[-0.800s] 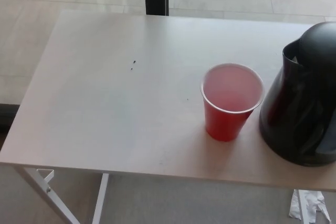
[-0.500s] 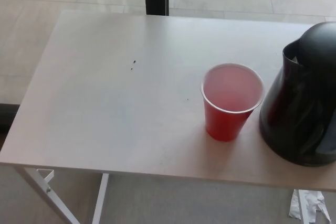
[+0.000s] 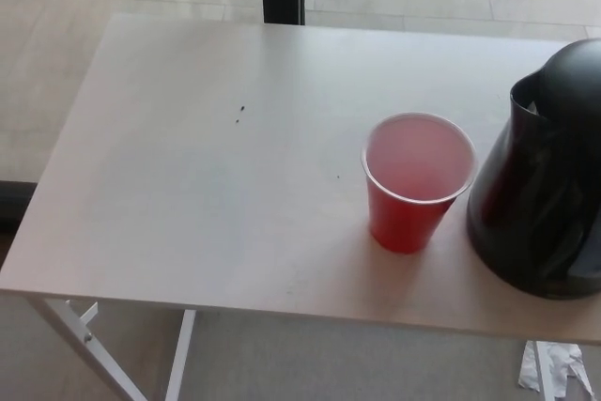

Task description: The robot uses its right hand to lift up a kettle kept on the middle of the desk by its handle and tilt it into a glass kept next to it to pour out water

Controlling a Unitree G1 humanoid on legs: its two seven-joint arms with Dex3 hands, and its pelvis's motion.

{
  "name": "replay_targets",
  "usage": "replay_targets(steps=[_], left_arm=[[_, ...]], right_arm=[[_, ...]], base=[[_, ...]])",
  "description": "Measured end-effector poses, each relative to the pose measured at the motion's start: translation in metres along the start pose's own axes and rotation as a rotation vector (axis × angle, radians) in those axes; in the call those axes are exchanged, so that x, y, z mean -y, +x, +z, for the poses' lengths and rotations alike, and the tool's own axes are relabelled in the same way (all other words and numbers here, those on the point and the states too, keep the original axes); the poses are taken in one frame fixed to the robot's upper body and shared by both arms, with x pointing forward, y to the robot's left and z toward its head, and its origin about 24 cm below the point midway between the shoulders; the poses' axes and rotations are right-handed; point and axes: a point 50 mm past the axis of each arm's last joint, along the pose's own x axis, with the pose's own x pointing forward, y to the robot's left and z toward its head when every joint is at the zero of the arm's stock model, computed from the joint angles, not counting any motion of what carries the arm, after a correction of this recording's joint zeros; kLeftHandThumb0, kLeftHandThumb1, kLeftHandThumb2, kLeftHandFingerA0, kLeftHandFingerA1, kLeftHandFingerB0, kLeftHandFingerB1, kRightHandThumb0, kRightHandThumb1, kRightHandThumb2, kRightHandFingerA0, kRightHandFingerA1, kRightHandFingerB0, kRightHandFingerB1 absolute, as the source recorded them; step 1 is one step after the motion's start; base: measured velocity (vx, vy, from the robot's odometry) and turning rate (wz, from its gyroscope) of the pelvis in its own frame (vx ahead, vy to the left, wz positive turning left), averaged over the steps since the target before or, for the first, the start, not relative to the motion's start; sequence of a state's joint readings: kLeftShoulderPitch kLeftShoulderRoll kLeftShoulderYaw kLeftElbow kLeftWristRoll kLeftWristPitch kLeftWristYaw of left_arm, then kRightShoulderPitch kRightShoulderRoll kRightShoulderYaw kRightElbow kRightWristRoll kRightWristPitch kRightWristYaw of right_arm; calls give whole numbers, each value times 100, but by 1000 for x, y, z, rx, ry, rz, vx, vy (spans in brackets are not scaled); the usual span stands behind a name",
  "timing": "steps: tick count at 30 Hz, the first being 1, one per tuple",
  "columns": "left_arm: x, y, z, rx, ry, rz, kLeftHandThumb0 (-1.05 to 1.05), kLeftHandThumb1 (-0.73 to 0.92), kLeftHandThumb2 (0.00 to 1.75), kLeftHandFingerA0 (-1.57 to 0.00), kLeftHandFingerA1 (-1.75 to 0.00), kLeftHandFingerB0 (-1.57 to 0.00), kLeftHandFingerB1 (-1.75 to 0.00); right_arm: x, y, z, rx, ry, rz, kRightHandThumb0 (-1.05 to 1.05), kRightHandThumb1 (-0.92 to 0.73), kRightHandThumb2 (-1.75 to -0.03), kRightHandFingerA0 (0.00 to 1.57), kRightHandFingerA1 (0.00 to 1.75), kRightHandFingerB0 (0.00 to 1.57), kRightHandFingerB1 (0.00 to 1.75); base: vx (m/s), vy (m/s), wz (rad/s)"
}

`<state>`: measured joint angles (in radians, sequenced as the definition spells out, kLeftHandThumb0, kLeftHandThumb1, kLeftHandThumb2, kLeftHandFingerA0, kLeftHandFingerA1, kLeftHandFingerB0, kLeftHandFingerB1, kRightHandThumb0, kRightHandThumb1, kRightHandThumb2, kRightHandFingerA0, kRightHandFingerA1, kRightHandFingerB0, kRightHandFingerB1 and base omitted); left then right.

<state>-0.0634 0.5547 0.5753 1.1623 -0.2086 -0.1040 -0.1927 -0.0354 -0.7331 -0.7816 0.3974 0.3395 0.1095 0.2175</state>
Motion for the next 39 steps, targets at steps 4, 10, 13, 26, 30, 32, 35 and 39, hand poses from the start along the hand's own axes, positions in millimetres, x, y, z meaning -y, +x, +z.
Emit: replay_targets(steps=[4,10,13,26,30,32,35,39], left_arm=[[0,0,-1,0,-4,1,-75,52,57,-75,-57,-54,-50],[-1,-1,-3,-7,0,-1,-80,52,57,-76,-59,-52,-50],[-1,-1,-3,-8,6,-2,-73,53,58,-79,-59,-52,-49],[-1,-1,-3,-6,7,-10,-75,51,57,-76,-57,-51,-48],[-3,-2,-5,-10,5,-6,-77,52,57,-77,-60,-52,-50],[-3,-2,-5,-12,5,-7,-73,53,57,-80,-61,-52,-50],[-3,-2,-5,-13,8,-8,-75,52,57,-81,-60,-53,-50],[-3,-2,-6,-15,13,-8,-76,53,57,-78,-59,-53,-50]], right_arm=[[-33,8,19,52,8,137,-37,-32,-92,0,48,1,51],[-93,0,22,57,-45,385,-61,-59,-60,18,38,3,16],[-113,-9,20,62,-71,477,-61,-57,-60,20,38,6,17],[-152,-26,9,41,-151,641,-63,-57,-60,27,38,7,19],[-152,-19,3,4,-177,628,-67,-46,-80,18,47,5,25],[-152,-15,3,-4,-184,623,-55,-59,-57,30,40,5,24],[-149,-9,-1,-33,-181,610,-33,-43,-97,2,49,0,50],[-147,-4,-6,-61,-178,589,-52,-56,-59,25,38,9,21]], base=[[0,0,0],[0,0,0],[0,0,0],[0,0,0],[0,0,0],[0,0,0],[0,0,0],[0,0,0]])
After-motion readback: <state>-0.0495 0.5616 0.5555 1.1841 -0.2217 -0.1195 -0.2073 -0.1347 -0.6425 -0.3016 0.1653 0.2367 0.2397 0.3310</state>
